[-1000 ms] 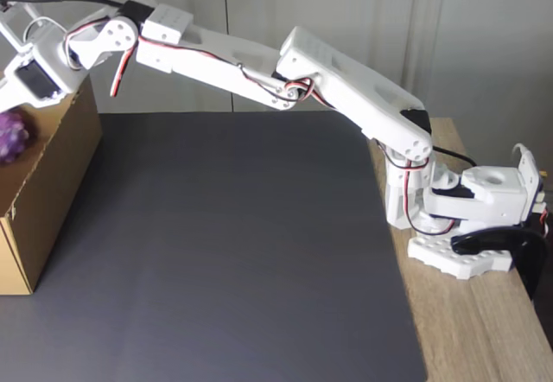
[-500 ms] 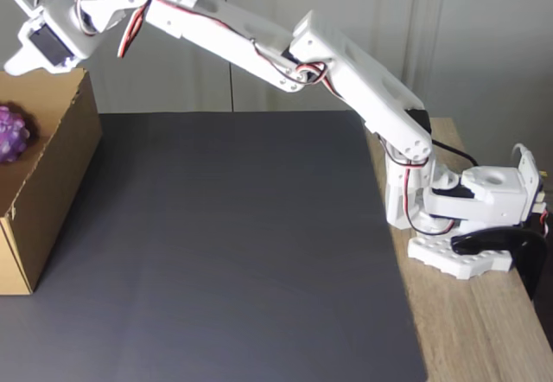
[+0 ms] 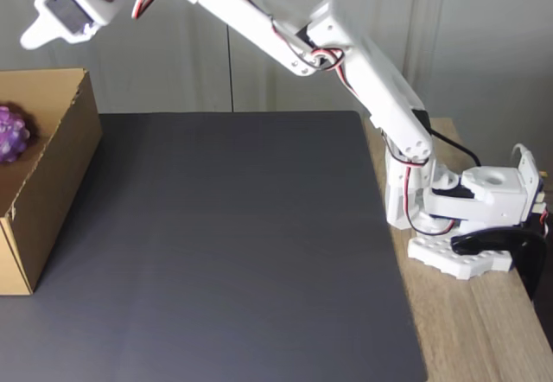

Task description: Grasp a ball and put it in the box.

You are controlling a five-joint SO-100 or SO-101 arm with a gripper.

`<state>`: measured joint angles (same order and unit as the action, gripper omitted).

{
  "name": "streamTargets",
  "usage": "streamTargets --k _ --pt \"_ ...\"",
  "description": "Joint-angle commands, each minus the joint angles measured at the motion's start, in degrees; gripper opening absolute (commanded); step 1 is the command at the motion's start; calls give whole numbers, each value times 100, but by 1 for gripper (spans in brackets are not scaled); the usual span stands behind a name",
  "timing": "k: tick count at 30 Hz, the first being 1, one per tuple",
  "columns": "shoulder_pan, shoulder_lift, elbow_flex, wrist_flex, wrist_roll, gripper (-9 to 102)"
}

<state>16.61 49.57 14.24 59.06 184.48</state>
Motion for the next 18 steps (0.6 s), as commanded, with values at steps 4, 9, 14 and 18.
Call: streamTargets --k 4,9,14,18 --pt "97 800 -193 325 70 0" --pt "176 1310 167 650 211 0" --pt "114 2522 2232 114 290 0" --pt "44 3243 3454 -369 272 0"
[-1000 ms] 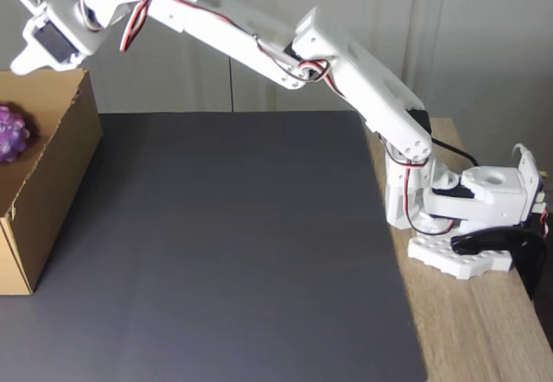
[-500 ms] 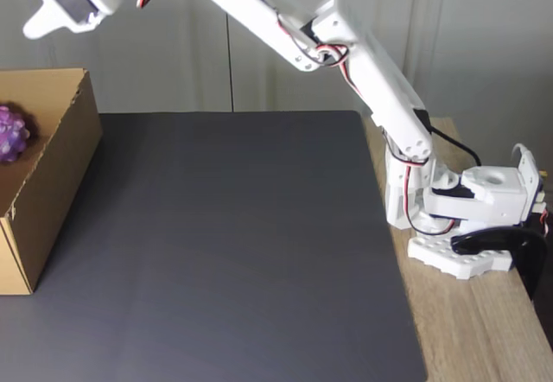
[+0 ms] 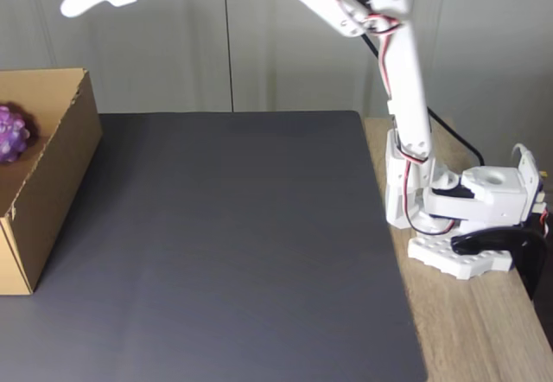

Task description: Grasp a ball and put it in the box.

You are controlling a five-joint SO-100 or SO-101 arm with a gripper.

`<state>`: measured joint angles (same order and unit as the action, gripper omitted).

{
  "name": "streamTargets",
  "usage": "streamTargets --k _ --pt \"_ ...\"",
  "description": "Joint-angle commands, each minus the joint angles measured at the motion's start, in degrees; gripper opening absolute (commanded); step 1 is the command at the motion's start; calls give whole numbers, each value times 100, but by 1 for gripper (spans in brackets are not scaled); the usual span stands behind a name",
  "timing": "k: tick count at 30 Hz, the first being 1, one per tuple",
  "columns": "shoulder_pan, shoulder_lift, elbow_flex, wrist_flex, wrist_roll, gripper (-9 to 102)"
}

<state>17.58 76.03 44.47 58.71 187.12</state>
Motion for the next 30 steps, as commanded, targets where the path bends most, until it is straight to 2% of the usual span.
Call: streamTargets --k 1,7,11,30 --pt "-62 738 668 -431 0 0" --pt "-62 1890 2663 -1239 -26 0" --pt "-167 2531 3744 -1477 -26 0" --pt "-44 4544 7137 -2681 -299 0"
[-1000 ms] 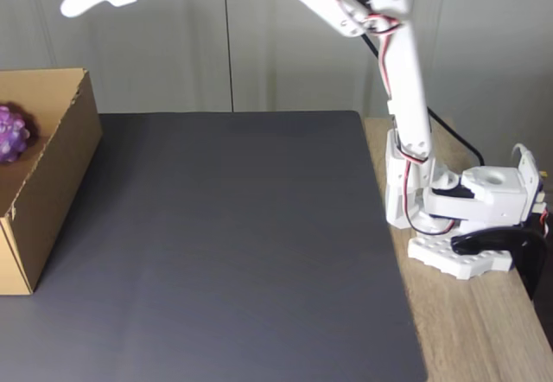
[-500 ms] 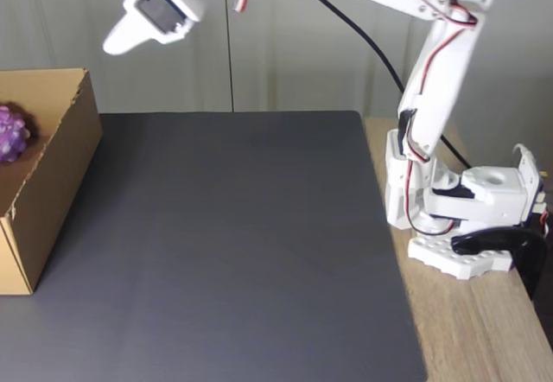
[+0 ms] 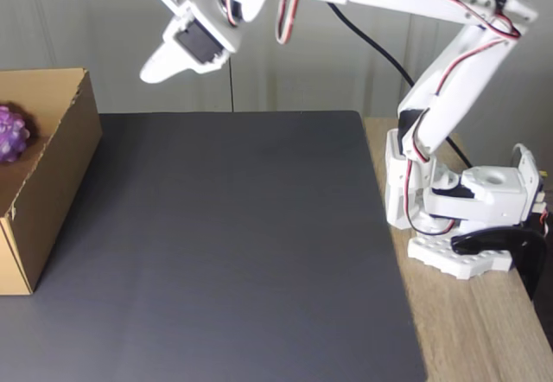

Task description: Grasp a ball and put it in the box.

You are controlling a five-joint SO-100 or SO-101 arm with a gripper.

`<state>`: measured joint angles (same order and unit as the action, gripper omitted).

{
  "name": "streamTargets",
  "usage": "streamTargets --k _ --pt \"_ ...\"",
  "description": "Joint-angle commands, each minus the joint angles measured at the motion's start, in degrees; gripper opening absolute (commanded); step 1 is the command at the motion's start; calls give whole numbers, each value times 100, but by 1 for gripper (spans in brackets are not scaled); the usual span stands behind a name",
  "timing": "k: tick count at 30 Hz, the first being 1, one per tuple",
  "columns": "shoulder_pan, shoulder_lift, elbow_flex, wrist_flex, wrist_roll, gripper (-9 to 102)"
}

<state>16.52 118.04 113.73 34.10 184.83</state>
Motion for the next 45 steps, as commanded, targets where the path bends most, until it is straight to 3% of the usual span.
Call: streamTargets --k 1,17,24,33,38,41,45 --pt "70 422 369 -255 -79 0" --pt "97 2048 3542 -2224 -422 0" --pt "105 2540 4509 -2610 -589 0" --pt "53 3577 5634 -2698 -633 0" --pt "0 5265 6636 -2628 -914 0" --pt "-26 5985 6653 -1731 -896 0" --pt "-44 6135 6653 -1397 -888 0"
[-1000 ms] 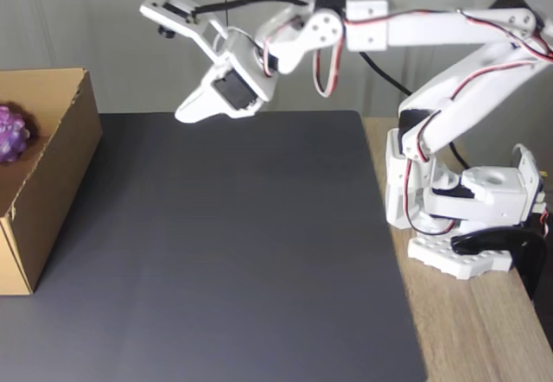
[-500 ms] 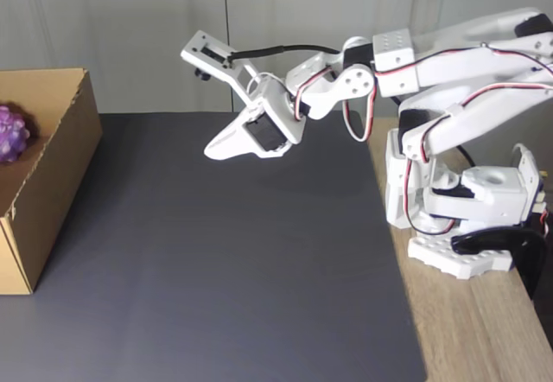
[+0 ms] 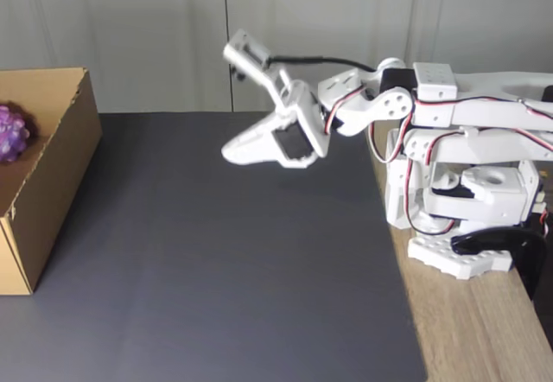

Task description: Grasp a ball and put it in the box.

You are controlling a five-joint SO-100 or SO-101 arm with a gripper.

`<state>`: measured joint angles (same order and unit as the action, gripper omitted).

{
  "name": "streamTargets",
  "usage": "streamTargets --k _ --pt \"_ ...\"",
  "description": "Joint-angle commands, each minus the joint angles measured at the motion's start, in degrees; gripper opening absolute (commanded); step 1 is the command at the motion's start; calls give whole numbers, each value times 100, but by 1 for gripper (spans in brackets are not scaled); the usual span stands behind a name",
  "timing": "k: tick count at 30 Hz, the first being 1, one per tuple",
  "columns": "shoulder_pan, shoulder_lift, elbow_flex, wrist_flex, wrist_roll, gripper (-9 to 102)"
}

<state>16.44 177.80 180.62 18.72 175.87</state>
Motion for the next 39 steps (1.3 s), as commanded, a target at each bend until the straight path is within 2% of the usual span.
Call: streamTargets --k 1,8,30,39 --pt "-18 158 -35 167 0 0" --pt "70 158 -35 782 0 0" --pt "-439 158 -35 3902 26 0" --pt "-738 158 -35 4579 62 0"
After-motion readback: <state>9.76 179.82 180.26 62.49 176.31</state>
